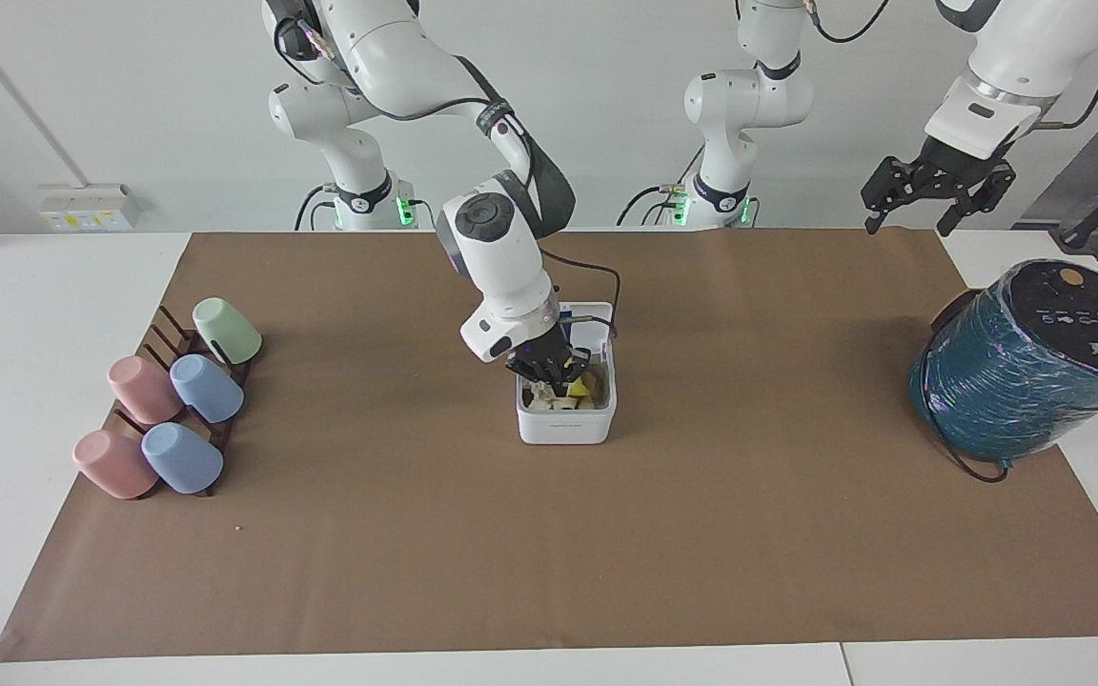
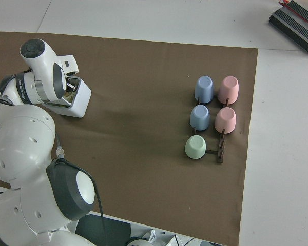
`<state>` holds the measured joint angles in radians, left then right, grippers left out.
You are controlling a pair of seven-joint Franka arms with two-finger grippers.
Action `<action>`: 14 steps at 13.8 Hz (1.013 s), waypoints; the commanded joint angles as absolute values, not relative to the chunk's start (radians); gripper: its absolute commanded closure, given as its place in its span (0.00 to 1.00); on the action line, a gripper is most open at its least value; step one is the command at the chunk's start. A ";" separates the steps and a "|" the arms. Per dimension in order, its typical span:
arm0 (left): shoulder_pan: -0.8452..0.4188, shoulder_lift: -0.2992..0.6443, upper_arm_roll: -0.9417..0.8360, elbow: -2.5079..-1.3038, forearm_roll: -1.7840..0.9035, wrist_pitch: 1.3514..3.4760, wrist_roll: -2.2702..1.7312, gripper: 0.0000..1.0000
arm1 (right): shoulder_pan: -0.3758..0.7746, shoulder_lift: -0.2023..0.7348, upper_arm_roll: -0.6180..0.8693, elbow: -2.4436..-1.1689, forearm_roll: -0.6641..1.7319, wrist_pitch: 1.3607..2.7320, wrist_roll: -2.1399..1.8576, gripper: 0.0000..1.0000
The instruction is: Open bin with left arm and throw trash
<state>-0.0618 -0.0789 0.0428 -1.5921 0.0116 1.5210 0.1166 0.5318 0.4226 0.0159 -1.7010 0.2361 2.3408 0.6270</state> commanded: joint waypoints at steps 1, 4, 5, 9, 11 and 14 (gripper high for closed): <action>-0.061 -0.104 0.038 -1.620 0.005 1.545 0.121 0.00 | 0.535 0.431 0.017 -1.686 0.255 2.358 0.655 0.98; -0.063 -0.106 0.038 -1.623 0.005 1.529 0.124 0.00 | 0.532 0.417 0.018 -1.664 0.255 2.323 0.670 0.74; -0.061 -0.106 0.038 -1.623 0.005 1.529 0.124 0.00 | 0.532 0.407 0.020 -1.663 0.262 2.310 0.670 0.60; -0.061 -0.106 0.038 -1.623 0.005 1.529 0.124 0.00 | 0.532 0.374 0.018 -1.661 0.302 2.304 0.675 0.28; -0.061 -0.106 0.038 -1.623 0.005 1.529 0.124 0.00 | 0.532 0.350 0.018 -1.660 0.307 2.289 0.676 0.17; -0.061 -0.106 0.038 -1.623 0.005 1.529 0.124 0.00 | 0.528 0.324 0.020 -1.655 0.307 2.264 0.676 0.11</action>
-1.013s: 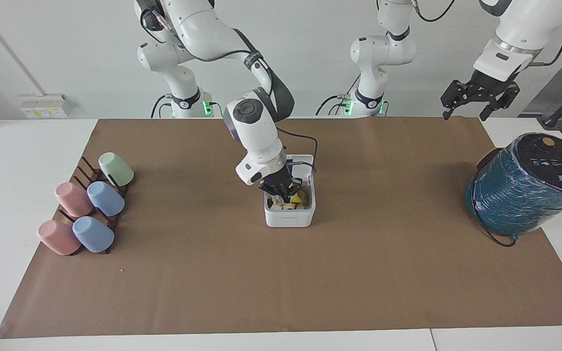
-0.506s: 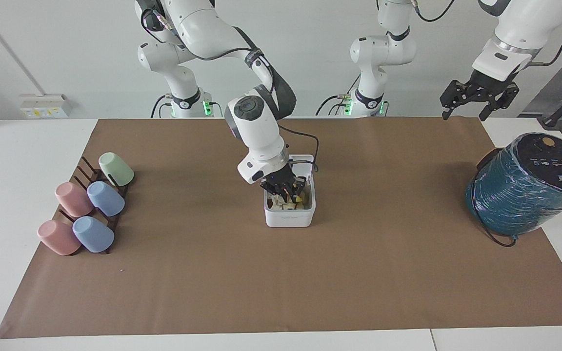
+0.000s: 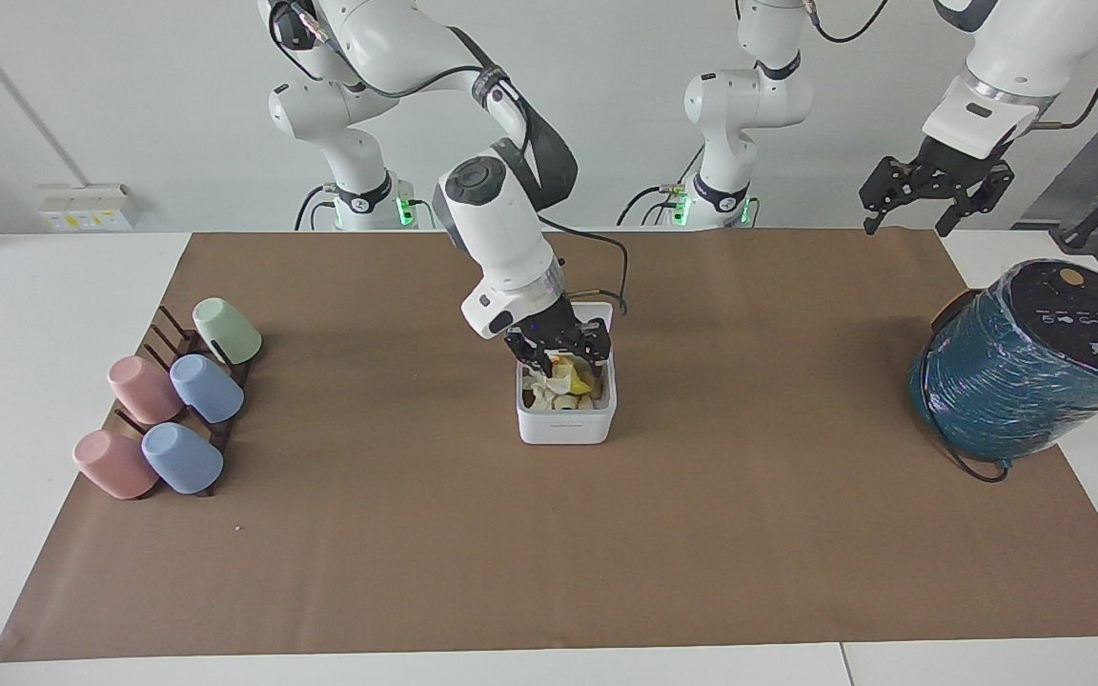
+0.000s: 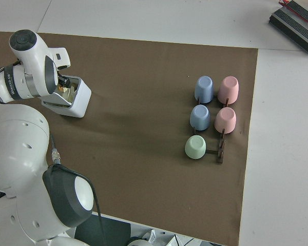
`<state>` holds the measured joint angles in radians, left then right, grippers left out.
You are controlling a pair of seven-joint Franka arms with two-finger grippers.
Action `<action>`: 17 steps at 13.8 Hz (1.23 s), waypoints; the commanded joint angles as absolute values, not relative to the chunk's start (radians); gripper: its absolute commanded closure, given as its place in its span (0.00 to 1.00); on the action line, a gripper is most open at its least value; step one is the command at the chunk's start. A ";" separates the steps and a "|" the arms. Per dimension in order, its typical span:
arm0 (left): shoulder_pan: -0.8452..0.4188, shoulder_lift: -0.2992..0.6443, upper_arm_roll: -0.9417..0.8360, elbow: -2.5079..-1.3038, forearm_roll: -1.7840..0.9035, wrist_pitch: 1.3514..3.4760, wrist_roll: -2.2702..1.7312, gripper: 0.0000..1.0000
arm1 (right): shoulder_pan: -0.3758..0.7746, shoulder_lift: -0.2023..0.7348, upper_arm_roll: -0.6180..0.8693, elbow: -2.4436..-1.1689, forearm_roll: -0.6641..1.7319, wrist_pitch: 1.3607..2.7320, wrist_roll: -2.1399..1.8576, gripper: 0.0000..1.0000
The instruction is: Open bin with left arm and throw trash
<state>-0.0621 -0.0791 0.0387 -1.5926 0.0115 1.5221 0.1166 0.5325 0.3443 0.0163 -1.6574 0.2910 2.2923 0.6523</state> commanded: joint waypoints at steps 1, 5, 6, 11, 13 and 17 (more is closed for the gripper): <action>-0.061 -0.106 0.038 -1.623 0.005 1.529 0.124 0.00 | 0.529 0.324 0.018 -1.648 0.307 2.263 0.676 0.10; -0.061 -0.106 0.038 -1.623 0.005 1.529 0.124 0.00 | 0.531 0.322 0.018 -1.652 0.305 2.266 0.683 0.09; -0.061 -0.106 0.038 -1.623 0.005 1.529 0.124 0.00 | 0.532 0.322 0.020 -1.646 0.304 2.261 0.689 0.09; -0.061 -0.106 0.038 -1.623 0.005 1.529 0.124 0.00 | 0.477 0.223 -0.020 -1.643 0.149 2.198 0.677 0.00; -0.061 -0.106 0.038 -1.623 0.005 1.529 0.124 0.00 | 0.410 0.171 -0.020 -1.643 0.056 2.136 0.643 0.00; -0.061 -0.106 0.038 -1.623 0.005 1.529 0.124 0.00 | 0.264 0.080 -0.021 -1.641 -0.032 1.968 0.436 0.00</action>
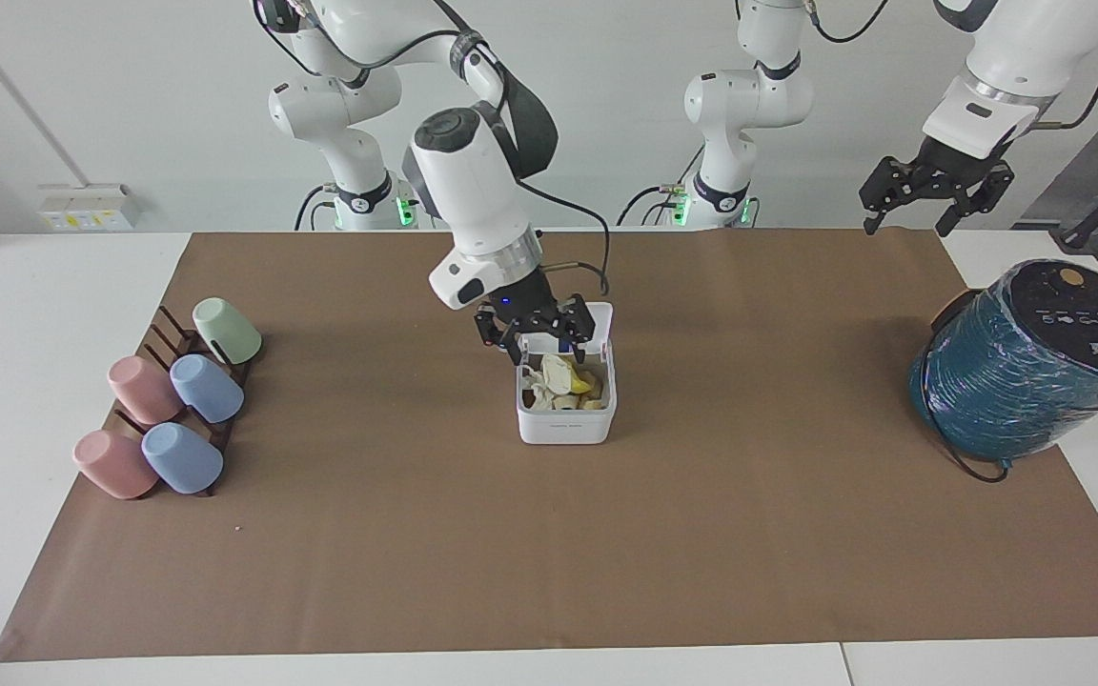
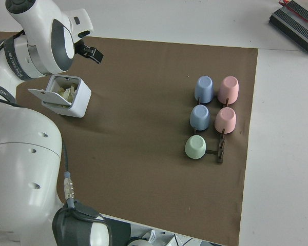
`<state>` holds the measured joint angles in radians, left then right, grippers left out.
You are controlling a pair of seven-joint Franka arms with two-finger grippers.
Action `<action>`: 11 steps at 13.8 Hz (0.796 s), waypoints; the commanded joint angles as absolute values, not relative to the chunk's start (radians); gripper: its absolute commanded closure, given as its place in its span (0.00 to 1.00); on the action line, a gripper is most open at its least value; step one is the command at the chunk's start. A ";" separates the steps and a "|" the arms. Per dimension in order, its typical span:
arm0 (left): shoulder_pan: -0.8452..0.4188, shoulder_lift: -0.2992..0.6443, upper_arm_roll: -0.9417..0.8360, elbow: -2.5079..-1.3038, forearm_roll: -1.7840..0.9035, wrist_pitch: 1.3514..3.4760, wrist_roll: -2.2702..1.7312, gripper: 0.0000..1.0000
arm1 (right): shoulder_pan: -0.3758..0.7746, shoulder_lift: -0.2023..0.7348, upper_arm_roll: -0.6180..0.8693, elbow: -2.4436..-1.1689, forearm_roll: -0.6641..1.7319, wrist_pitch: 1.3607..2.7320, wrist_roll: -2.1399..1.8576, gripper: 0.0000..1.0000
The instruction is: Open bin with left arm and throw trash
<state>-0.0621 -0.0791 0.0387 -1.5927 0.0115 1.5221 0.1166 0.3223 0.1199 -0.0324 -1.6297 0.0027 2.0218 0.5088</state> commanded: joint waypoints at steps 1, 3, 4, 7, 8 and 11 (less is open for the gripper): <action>-0.061 -0.106 0.038 -1.623 0.005 1.529 0.124 0.00 | 0.230 0.060 -0.021 -1.643 -0.037 1.927 0.410 0.00; -0.061 -0.106 0.038 -1.623 0.005 1.529 0.124 0.00 | 0.167 0.032 -0.023 -1.637 -0.043 1.838 0.361 0.00; -0.061 -0.106 0.038 -1.623 0.005 1.529 0.124 0.00 | 0.144 0.022 -0.026 -1.632 -0.048 1.792 0.316 0.00; -0.061 -0.106 0.038 -1.623 0.005 1.529 0.124 0.00 | 0.039 0.011 -0.021 -1.563 -0.043 1.659 0.165 0.00; -0.061 -0.106 0.038 -1.623 0.005 1.529 0.124 0.00 | -0.004 0.008 -0.014 -1.554 -0.041 1.623 0.111 0.00; -0.061 -0.106 0.038 -1.623 0.005 1.529 0.124 0.00 | -0.050 -0.018 -0.018 -1.516 -0.040 1.514 0.054 0.00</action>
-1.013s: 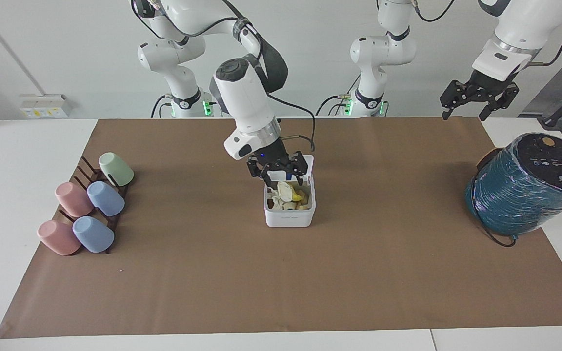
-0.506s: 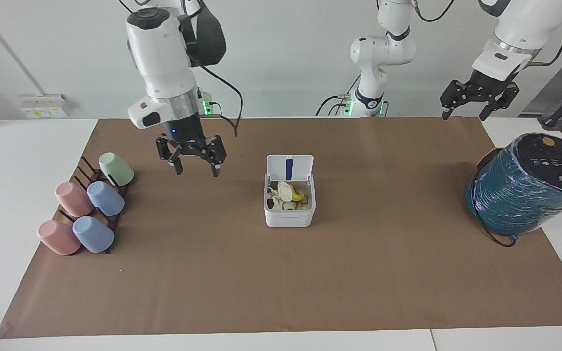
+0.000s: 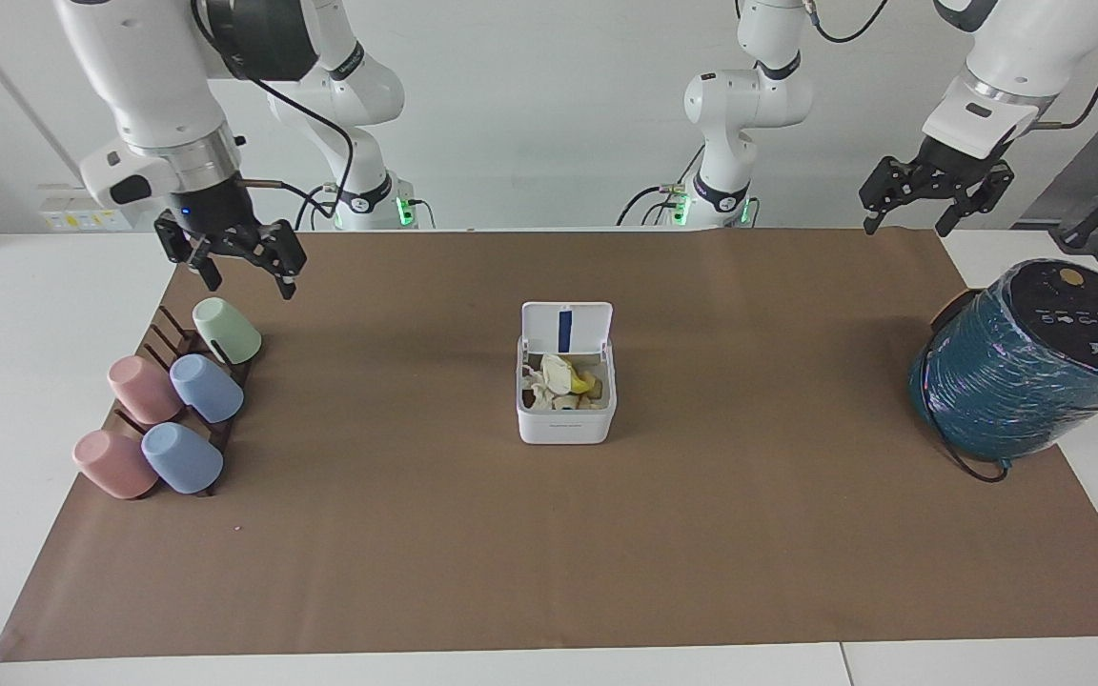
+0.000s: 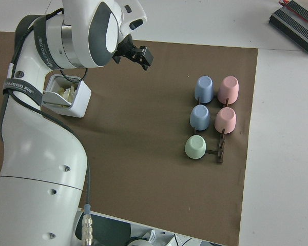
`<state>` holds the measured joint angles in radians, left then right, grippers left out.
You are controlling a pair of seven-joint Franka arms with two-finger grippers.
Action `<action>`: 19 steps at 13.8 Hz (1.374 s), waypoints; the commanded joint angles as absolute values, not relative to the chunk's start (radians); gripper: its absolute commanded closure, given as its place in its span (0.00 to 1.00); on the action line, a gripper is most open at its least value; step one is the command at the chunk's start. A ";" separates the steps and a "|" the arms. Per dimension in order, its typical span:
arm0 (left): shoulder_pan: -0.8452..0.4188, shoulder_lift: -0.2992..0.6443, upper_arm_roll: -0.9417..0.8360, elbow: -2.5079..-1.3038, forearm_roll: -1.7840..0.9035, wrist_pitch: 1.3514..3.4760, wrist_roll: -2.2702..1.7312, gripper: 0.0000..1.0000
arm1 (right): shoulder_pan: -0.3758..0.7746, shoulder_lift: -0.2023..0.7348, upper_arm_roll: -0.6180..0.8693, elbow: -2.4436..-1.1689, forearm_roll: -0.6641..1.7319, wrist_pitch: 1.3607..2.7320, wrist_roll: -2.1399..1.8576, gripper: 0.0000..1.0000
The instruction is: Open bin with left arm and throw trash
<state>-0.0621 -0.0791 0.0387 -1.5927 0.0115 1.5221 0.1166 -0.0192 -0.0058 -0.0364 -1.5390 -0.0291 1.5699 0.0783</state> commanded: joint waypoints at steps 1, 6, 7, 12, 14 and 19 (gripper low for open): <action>-0.061 -0.106 0.038 -1.623 0.005 1.529 0.124 0.00 | -0.070 -0.032 -0.015 -1.538 -0.028 1.523 0.058 0.00; -0.061 -0.106 0.038 -1.623 0.005 1.529 0.124 0.00 | -0.057 -0.078 -0.006 -1.615 -0.028 1.516 0.130 0.00; -0.061 -0.106 0.038 -1.623 0.005 1.529 0.124 0.00 | -0.057 -0.081 0.000 -1.618 -0.029 1.514 0.130 0.00; -0.061 -0.106 0.038 -1.623 0.005 1.529 0.124 0.00 | -0.032 -0.087 0.026 -1.606 -0.021 1.505 0.164 0.00; -0.061 -0.106 0.038 -1.623 0.005 1.529 0.124 0.00 | -0.038 -0.092 0.026 -1.612 -0.020 1.497 0.160 0.00; -0.061 -0.106 0.038 -1.623 0.005 1.528 0.124 0.00 | -0.028 -0.095 0.022 -1.623 -0.020 1.497 0.167 0.00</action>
